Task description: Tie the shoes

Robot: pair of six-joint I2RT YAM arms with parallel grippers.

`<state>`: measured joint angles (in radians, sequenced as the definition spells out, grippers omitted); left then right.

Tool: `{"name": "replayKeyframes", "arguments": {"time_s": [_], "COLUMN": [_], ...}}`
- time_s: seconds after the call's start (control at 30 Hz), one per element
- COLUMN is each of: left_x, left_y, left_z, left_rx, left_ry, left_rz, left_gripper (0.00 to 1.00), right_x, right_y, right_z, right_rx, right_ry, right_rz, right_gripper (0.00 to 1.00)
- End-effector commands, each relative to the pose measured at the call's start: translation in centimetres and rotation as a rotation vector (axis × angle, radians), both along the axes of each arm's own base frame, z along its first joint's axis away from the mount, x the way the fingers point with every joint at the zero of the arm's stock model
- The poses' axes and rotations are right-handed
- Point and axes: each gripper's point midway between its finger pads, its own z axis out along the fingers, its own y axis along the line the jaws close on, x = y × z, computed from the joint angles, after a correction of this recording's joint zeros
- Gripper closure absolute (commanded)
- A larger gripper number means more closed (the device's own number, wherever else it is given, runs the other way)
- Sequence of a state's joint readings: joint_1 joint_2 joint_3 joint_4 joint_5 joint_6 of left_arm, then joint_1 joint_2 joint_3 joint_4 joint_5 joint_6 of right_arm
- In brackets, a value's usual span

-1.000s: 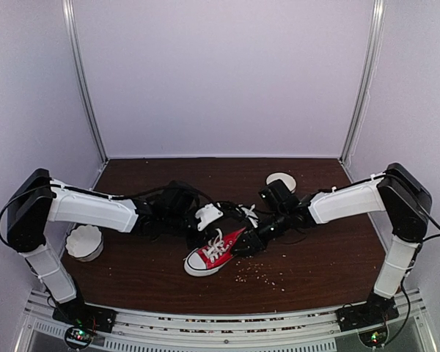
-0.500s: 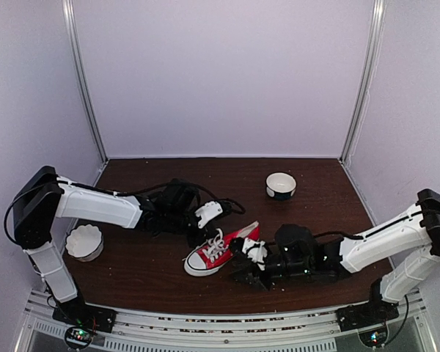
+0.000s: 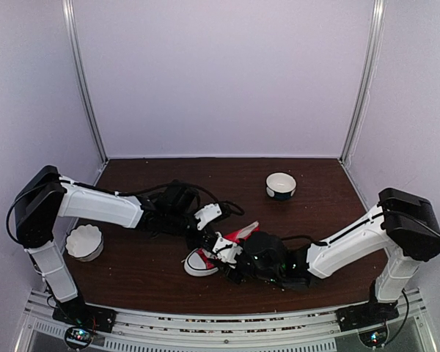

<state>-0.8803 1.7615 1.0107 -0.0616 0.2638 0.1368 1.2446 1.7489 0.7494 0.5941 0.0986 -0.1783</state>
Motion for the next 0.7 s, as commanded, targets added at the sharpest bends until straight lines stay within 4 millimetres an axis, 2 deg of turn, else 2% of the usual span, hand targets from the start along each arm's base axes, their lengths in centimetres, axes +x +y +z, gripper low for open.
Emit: {"name": "replayKeyframes", "arguments": {"time_s": [0.0, 0.17, 0.47, 0.67], "left_x": [0.9, 1.0, 1.0, 1.1], "left_y": [-0.9, -0.9, -0.8, -0.8], "left_z": [1.4, 1.2, 1.0, 0.9], "left_rx": [-0.047, -0.042, -0.039, -0.037], "left_ry": [-0.014, -0.010, -0.004, -0.003], "left_rz": [0.003, 0.003, 0.002, -0.001], "left_gripper": [1.00, 1.00, 1.00, 1.00], "right_x": [1.0, 0.1, 2.5, 2.9], "right_y": [-0.6, 0.0, 0.0, -0.2], "right_z": [-0.5, -2.2, -2.1, -2.6], "right_rx": [-0.034, -0.103, -0.106, -0.121], "right_ry": [-0.033, -0.020, -0.016, -0.012], "right_rz": [-0.036, 0.036, -0.041, -0.052], "right_gripper": [0.74, 0.76, 0.75, 0.75]}}
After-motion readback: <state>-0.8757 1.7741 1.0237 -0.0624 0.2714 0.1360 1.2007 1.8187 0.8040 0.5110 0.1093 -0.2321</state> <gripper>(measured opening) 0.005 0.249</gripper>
